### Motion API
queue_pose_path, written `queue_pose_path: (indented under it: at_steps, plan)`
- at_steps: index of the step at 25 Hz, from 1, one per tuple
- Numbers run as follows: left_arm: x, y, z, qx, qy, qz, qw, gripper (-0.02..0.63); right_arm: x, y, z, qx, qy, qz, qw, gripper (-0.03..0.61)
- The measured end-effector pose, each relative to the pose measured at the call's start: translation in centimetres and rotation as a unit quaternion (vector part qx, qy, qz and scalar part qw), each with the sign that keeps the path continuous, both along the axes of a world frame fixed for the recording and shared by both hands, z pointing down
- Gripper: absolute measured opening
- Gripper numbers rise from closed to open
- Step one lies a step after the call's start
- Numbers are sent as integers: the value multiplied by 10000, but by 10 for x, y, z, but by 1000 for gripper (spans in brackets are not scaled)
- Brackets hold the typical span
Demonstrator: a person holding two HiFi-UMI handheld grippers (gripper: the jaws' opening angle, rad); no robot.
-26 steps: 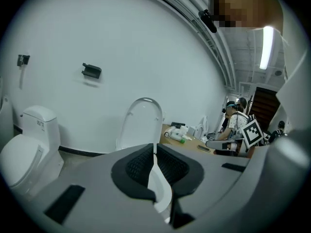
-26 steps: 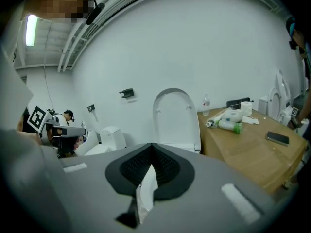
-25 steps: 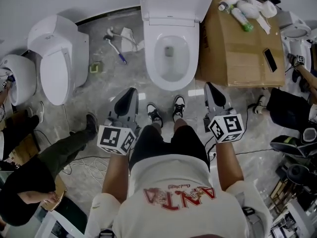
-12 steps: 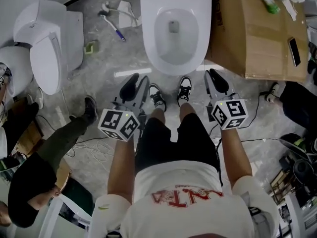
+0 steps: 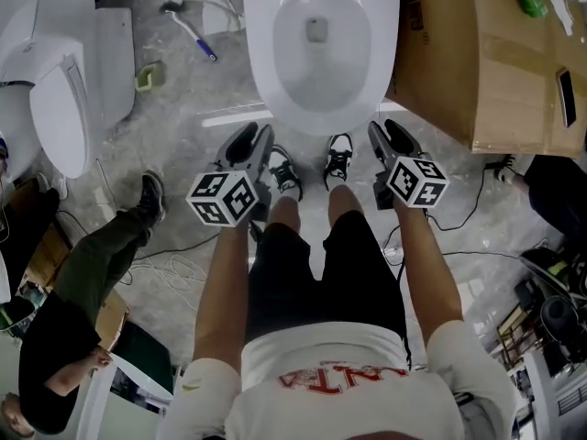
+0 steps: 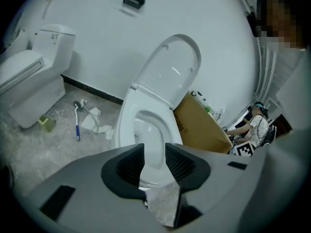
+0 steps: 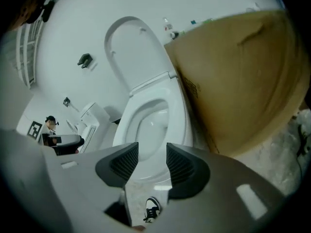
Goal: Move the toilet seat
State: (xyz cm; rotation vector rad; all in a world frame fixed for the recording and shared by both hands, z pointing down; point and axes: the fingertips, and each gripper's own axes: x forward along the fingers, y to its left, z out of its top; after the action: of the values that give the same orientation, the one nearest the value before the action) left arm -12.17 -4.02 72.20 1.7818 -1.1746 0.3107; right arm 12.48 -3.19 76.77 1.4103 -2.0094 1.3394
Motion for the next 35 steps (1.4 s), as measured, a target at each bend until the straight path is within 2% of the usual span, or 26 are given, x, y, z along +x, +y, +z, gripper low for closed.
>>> queue_pose_path:
  at_steps: [6, 11, 14, 18, 23, 28, 32, 35]
  plan:
    - [7, 14, 60, -510, 305, -14, 9982, 121, 5, 9, 60, -431, -562, 293, 9971, 201]
    - [14, 21, 95, -826, 904, -118, 9924, 121, -3, 9, 88, -767, -1004, 466, 9909, 201]
    - [16, 26, 110, -1022, 881, -150, 9907, 121, -7, 11, 98, -873, -1119, 461, 9888, 208]
    - [19, 33, 116, -1155, 917, -157, 9889, 123, -13, 9, 94, -901, -1158, 438, 9882, 205]
    - [21, 37, 113, -1224, 1050, -122, 9868, 129, -12, 11, 86, -1015, -1345, 651, 9836, 198]
    - [24, 36, 111, -1357, 1301, -139, 9821, 167, -11, 11, 62, -869, -1523, 716, 9819, 172]
    - [33, 34, 106, -1377, 1664, -211, 9762, 190, -10, 11, 48, -740, -1599, 775, 9813, 170]
    - [42, 32, 96, -1408, 2055, -265, 9681, 190, -10, 12, 44, -743, -1617, 830, 9805, 170]
